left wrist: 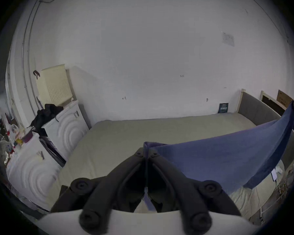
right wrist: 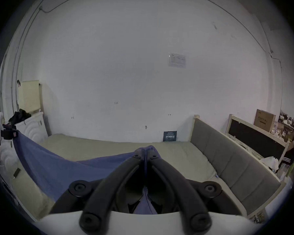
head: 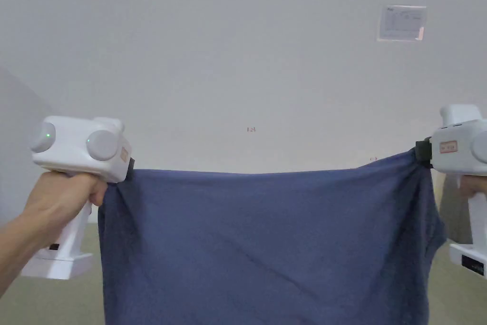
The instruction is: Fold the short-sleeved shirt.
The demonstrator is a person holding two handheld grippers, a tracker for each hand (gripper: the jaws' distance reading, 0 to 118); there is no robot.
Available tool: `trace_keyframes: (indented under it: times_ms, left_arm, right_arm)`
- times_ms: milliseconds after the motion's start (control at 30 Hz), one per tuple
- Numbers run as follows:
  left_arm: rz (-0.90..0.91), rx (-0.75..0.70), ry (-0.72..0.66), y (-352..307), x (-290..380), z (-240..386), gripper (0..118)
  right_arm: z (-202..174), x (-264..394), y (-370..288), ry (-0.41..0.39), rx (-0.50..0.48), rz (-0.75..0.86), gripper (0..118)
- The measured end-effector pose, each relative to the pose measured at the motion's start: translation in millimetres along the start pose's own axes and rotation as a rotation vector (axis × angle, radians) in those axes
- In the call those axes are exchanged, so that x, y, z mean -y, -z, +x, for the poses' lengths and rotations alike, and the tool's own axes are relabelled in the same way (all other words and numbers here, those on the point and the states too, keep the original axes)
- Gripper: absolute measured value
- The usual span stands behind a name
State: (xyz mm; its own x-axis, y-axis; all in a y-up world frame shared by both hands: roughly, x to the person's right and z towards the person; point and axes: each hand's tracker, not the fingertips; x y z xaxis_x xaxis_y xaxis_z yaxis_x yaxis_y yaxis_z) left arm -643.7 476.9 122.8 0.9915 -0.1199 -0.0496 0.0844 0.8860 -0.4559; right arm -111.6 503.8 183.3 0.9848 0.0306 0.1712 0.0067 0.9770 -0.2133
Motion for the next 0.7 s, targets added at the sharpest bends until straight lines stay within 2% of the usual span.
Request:
trace_keyframes:
  times_ms: [233,333,600,700]
  left_arm:
    - [0.035,-0.080,0.010,46,-45,19,0]
    - [0.043,-0.080,0.009,66,-72,26,0]
    - [0.087,-0.125,0.020,126,-126,36,0]
    - [0.075,-0.150,0.020,154,-136,38,0]
  right_arm:
    - [-7,-51,84,0.011,-0.009,0.003,2]
    - [-12,-73,115,-0.026,0.011,0.026,2]
    - [-29,-108,162,-0.047,0.042,0.062,2]
    - [-38,-115,200,-0.064,0.044,0.068,2]
